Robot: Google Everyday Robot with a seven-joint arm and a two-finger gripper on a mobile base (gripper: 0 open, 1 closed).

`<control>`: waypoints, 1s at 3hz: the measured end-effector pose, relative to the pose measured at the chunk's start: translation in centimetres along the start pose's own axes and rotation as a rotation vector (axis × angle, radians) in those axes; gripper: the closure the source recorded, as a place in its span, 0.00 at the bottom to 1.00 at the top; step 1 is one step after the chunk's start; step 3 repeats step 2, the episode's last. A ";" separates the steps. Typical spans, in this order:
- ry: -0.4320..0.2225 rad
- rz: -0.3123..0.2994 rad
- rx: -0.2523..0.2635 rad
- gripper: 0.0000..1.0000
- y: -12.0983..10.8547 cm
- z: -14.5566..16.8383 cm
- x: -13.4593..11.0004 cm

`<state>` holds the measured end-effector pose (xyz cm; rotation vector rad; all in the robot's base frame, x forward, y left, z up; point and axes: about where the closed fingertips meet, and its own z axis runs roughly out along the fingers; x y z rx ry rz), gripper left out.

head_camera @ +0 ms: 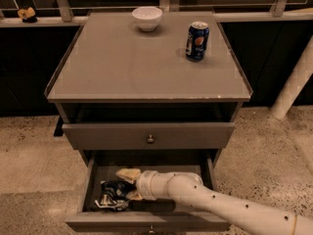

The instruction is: Place blue chip bag into middle drawer

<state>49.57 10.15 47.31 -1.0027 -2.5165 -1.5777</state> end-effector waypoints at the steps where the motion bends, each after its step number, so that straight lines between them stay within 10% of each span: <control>1: 0.000 0.000 0.000 0.00 0.0 0.0 0.0; 3: 0.000 0.000 0.000 0.00 0.0 0.0 0.0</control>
Offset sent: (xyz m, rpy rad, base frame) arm 0.0000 0.0000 0.0000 0.0000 0.0000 0.0000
